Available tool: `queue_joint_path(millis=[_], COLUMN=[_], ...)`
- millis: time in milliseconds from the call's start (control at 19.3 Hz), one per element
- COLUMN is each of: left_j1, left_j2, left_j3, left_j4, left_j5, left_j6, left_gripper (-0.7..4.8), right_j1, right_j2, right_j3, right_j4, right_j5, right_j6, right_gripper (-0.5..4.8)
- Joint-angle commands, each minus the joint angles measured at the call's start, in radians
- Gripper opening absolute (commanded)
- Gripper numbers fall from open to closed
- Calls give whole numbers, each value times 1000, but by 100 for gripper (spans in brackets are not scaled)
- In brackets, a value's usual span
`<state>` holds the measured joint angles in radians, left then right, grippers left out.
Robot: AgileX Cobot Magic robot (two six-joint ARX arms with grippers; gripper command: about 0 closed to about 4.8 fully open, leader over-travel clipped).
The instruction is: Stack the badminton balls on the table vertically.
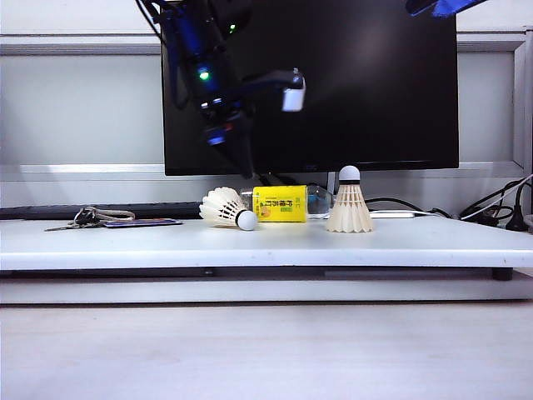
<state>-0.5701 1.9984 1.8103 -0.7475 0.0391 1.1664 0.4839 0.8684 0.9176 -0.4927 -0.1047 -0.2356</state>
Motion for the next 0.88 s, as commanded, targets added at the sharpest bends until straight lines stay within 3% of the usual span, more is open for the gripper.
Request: queue_joint_path(millis=[52, 415, 519, 623, 883], left_j1=[1, 3, 14, 26, 51], left_j2=[2, 53, 75, 83, 83], left_j3=[4, 5, 5, 5, 5], left_j4=[-14, 15, 38, 41, 57], left_j5=[-2, -2, -31, -79, -66], left_j6=[228, 354, 387, 447, 480], left_gripper=[70, 85, 126, 130, 130], right_j1=[0, 0, 0, 0, 1], right_j2=[-2, -2, -1, -1, -1], right_j3=[3, 2, 2, 2, 2], right_j4=[-13, -60, -72, -83, -82], right_j5=[-2, -1, -1, -1, -1], right_j6=[1, 3, 4, 5, 7], right_gripper=[229, 228, 228, 229, 228])
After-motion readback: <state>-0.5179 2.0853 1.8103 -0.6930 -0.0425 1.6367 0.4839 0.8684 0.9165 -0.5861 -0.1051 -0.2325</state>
